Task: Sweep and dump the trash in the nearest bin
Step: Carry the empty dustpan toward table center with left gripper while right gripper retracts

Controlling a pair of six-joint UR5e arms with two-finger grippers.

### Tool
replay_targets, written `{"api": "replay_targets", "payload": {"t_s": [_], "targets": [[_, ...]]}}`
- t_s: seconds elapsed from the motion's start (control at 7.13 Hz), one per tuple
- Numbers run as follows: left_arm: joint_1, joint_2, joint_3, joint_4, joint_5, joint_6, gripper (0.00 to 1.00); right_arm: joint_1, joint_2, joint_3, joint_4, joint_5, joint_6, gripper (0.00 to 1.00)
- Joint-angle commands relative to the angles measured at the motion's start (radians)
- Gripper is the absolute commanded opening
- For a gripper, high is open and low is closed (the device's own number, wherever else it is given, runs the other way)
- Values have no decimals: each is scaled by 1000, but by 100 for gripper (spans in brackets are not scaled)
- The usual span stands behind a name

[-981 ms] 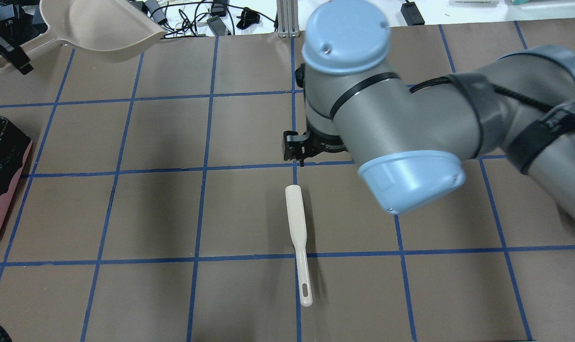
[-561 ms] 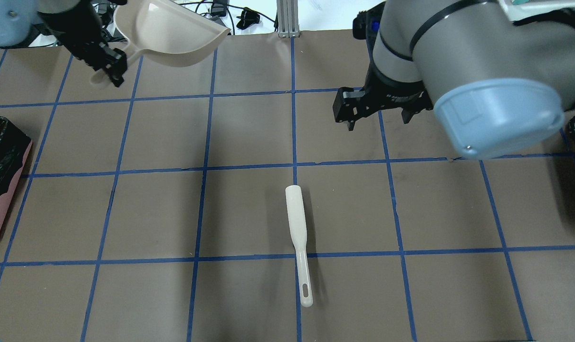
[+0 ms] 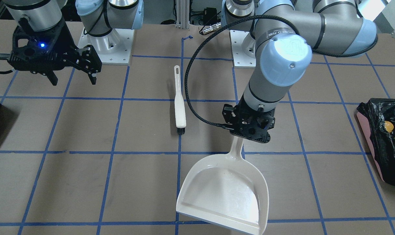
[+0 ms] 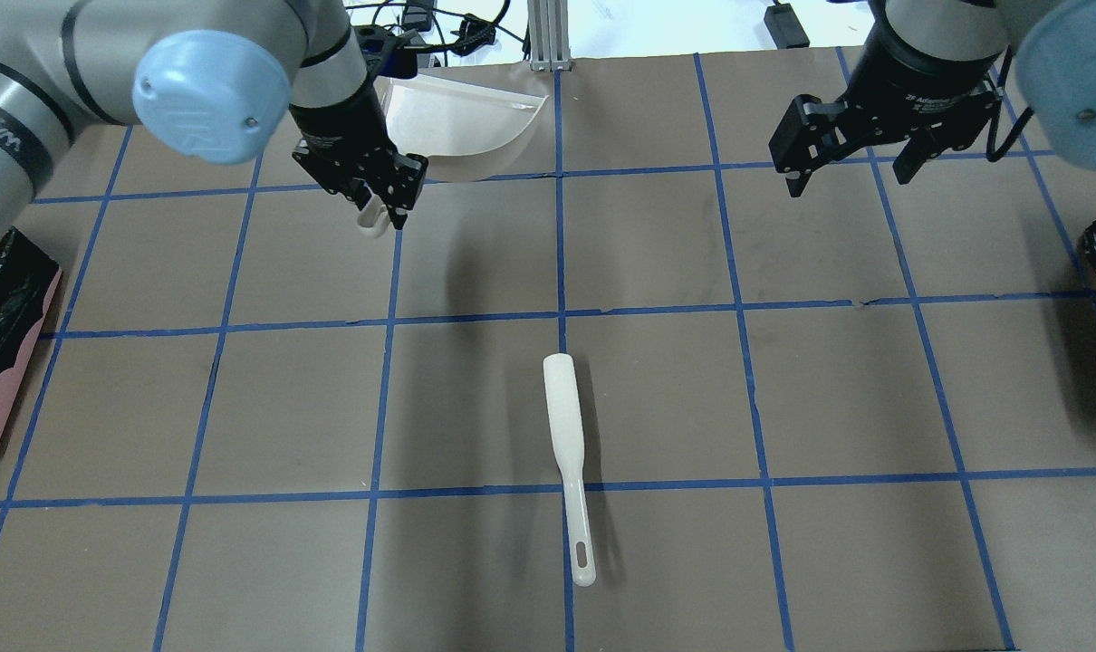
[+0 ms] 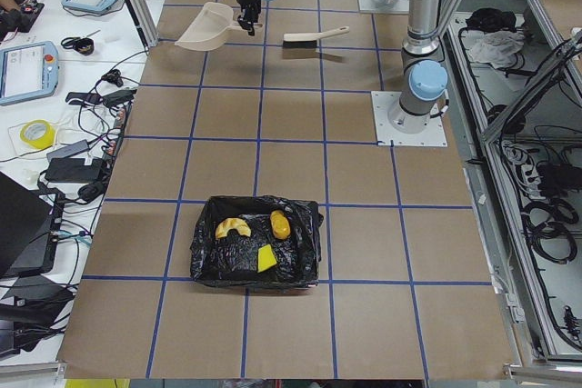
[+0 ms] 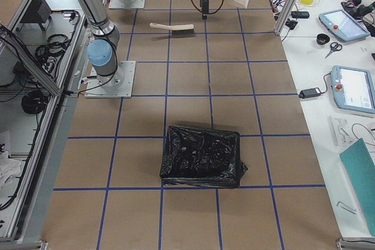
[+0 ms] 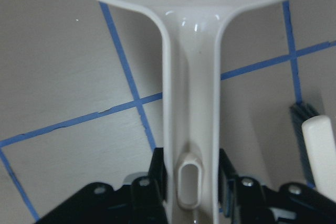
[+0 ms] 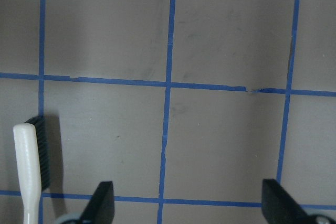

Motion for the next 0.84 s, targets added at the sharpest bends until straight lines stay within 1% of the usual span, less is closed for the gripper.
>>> {"api": "replay_targets", "payload": {"t_s": [0.0, 0.14, 0.28, 0.42, 0.56, 0.7], "targets": [[-80, -62, -9, 54, -55, -96, 0, -17, -4, -7, 9, 58, 0, 100], [-109, -85, -12, 86, -83, -161, 0, 3, -16, -12, 17, 49, 42, 100], [-148, -113, -39, 153, -84, -206, 0, 17, -16, -3, 32, 34, 63, 100], [-166, -139, -70, 211, -85, -224, 0, 28, -16, 2, 32, -18, 70, 100], [-175, -159, -75, 236, -87, -307, 0, 55, -15, 10, 32, -25, 57, 100], [-193, -170, -75, 239, -85, -332, 0, 105, -7, 16, 15, -26, 43, 100]]}}
